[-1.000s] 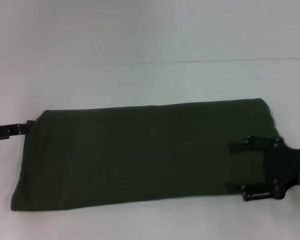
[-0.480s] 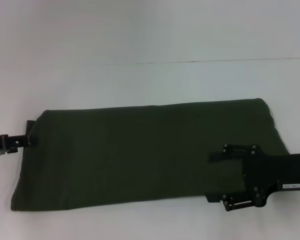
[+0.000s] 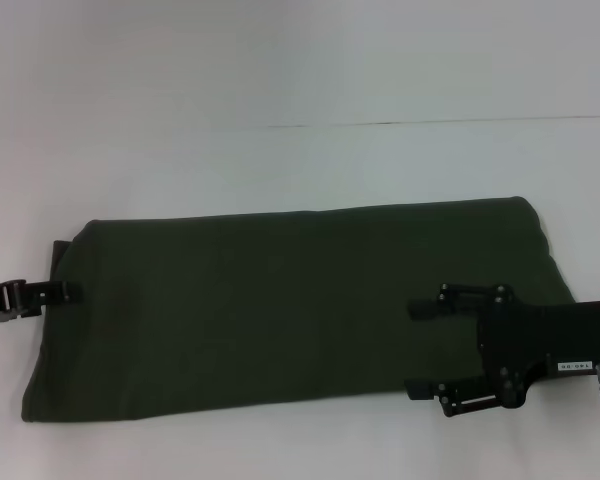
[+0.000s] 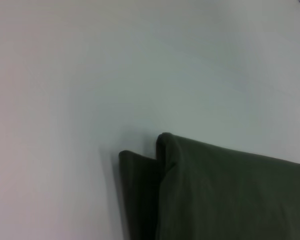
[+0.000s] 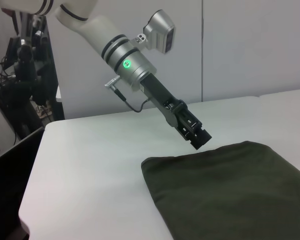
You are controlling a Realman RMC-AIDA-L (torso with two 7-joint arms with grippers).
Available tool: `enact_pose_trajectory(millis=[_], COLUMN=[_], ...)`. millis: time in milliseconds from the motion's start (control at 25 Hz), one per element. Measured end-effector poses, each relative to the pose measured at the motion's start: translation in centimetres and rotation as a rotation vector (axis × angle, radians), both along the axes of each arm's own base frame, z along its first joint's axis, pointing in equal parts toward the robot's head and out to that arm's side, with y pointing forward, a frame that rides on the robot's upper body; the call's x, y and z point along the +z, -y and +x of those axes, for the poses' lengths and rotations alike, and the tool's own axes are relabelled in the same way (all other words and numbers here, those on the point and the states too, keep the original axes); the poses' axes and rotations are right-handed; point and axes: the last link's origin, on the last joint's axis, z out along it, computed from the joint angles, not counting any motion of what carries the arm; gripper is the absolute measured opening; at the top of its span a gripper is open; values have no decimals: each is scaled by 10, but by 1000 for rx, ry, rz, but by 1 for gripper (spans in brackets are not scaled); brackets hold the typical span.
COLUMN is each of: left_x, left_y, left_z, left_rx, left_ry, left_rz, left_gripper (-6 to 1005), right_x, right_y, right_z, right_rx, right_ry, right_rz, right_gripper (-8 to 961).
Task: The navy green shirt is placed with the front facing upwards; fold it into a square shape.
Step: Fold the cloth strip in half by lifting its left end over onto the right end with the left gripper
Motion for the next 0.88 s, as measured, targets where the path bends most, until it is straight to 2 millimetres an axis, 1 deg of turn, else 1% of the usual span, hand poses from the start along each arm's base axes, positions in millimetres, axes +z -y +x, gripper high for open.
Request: enact_pose_trajectory(millis=[400,880], left_x=[-1,-2], left_y=[5,5], left_z=[-10,-13], left_rx=[31,38], left_ry=[-29,-39], left_rz=[5,9], left_gripper=[798,796], right_x=[-2,-2], right_y=[-2,-5], right_z=[0,1], right_rx=[-9,-15], right_ry=[5,15], right_rz=[8,20], right_gripper=[914,914])
